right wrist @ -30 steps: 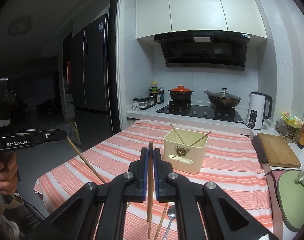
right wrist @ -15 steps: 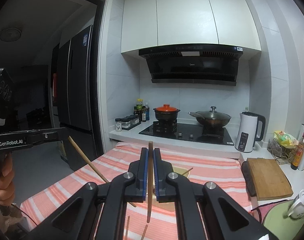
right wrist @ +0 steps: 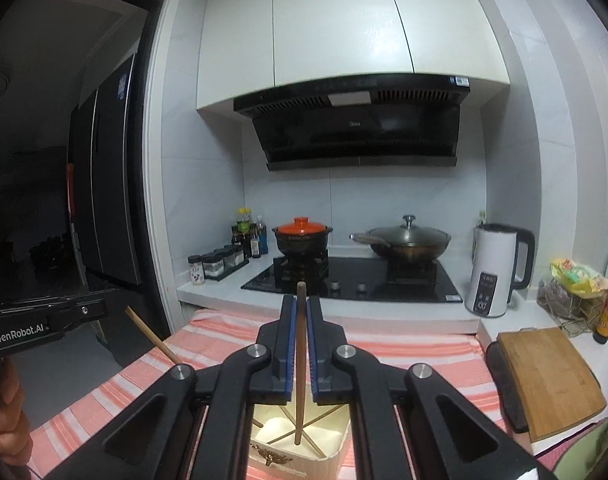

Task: Organize utensils
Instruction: 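Lower the left chopstick into the box while the right tool lowers its chopstick in, then open both grippers and move both tools back over the remaining chopsticks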

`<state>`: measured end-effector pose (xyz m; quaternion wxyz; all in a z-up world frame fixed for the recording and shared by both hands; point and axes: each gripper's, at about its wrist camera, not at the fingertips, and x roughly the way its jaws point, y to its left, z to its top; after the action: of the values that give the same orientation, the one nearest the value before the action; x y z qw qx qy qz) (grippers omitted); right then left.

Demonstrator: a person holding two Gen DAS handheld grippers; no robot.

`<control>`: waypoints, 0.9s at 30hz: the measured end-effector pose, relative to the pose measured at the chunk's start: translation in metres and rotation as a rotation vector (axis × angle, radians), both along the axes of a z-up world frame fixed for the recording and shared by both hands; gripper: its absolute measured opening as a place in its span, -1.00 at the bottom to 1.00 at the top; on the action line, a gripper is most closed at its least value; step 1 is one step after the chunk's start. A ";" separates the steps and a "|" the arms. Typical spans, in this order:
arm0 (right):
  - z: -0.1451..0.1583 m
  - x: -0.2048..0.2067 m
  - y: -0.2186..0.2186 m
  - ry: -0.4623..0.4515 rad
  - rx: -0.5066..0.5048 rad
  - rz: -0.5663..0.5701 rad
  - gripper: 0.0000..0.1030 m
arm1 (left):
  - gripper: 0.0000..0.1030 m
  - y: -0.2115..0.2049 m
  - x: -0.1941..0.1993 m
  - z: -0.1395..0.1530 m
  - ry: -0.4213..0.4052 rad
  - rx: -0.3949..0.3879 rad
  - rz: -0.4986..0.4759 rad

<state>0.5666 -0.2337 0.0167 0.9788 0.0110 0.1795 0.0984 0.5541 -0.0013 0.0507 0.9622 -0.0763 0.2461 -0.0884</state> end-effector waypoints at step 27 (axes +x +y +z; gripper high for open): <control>-0.038 -0.002 -0.017 0.237 0.043 0.030 -0.07 | 0.77 -0.003 -0.015 -0.050 0.142 0.044 -0.042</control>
<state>0.5643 -0.2507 -0.0212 0.9486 0.0410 0.2921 0.1147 0.5392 -0.0047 0.0008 0.9417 -0.0562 0.3170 -0.0976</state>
